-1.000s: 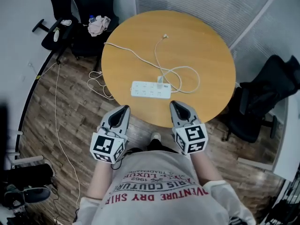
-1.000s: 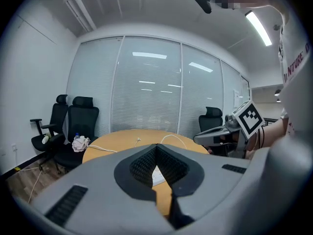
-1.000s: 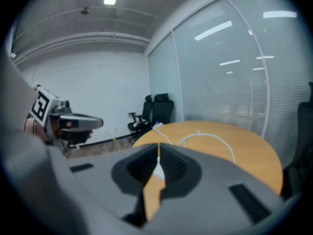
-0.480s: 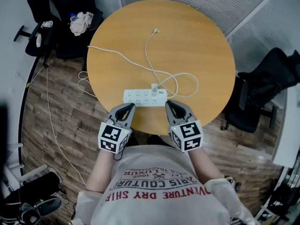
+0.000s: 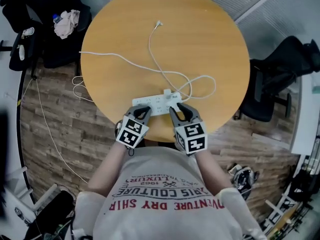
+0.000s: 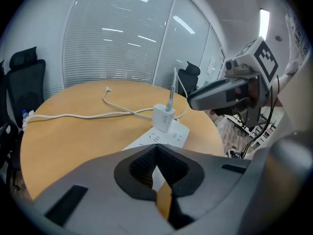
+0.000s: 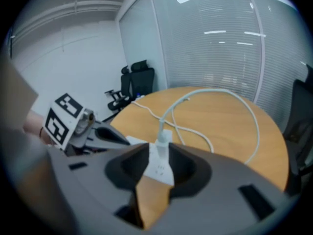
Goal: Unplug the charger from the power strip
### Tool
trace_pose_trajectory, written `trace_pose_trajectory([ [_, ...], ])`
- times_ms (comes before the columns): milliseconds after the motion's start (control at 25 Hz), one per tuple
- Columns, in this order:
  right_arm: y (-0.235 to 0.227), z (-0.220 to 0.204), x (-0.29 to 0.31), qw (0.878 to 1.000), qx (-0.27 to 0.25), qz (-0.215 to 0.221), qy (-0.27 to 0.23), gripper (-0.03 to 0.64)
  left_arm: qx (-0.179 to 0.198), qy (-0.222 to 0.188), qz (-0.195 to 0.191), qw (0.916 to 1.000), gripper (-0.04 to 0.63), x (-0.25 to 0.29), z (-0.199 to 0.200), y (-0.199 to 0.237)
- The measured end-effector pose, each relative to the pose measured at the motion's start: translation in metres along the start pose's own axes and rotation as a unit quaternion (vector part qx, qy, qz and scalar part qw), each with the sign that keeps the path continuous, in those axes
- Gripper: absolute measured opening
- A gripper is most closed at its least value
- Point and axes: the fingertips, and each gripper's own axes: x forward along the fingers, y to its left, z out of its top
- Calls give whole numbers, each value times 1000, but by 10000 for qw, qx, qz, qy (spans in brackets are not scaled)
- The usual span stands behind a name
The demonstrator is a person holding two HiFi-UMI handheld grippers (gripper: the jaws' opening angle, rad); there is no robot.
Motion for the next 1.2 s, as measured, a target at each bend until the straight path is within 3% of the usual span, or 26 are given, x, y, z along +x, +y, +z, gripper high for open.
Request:
trace_pose_trajectory([
  [120, -1, -4, 14, 9998, 78, -125, 146, 163, 166, 182, -156, 9996, 31, 13, -5, 2],
  [360, -5, -6, 38, 9984, 152, -351, 405, 219, 102, 399, -418, 9983, 31, 24, -12, 0],
  [640, -15, -21, 70, 9925, 437, -537, 1007, 220, 329, 628, -580, 9958, 31, 32, -15, -7],
  [800, -19, -26, 78, 9880, 479, -722, 1281, 217, 214, 595, -715, 9954, 31, 33, -14, -7],
  [920, -19, -30, 82, 9857, 505, -804, 1395, 175, 191, 577, -738, 9954, 31, 33, -13, -7],
  [1200, -17, -31, 81, 9809, 472, -778, 1718, 164, 230, 516, -707, 9959, 31, 33, -13, -6],
])
